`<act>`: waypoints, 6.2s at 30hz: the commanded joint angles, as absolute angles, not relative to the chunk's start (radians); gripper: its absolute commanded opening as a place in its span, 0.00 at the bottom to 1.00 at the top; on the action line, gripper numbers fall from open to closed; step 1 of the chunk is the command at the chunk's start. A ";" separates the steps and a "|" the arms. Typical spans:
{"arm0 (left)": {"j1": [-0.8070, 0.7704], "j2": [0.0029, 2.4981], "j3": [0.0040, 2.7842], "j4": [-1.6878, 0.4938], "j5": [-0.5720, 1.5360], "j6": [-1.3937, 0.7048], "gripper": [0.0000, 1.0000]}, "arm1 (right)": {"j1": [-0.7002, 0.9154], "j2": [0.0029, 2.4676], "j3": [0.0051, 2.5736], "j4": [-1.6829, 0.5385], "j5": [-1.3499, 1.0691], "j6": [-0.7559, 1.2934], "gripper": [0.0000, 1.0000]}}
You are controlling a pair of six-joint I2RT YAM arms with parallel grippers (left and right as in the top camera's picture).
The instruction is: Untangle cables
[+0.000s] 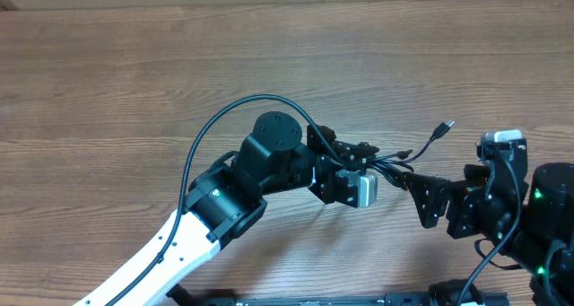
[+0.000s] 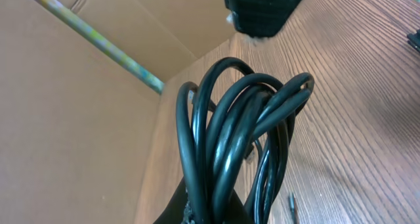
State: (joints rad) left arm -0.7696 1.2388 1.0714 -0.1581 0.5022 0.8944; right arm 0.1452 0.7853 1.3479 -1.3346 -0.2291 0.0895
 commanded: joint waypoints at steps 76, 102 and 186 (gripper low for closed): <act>-0.766 1.216 1.084 -0.080 0.788 0.675 0.04 | 0.143 0.860 1.349 -1.361 0.143 0.371 1.00; -0.766 1.216 1.084 -0.046 0.377 0.309 0.04 | 0.143 0.860 1.349 -1.380 -0.116 0.192 1.00; -0.707 1.216 1.084 -0.018 0.435 -0.094 0.04 | 0.143 0.860 1.349 -1.117 -0.107 0.182 1.00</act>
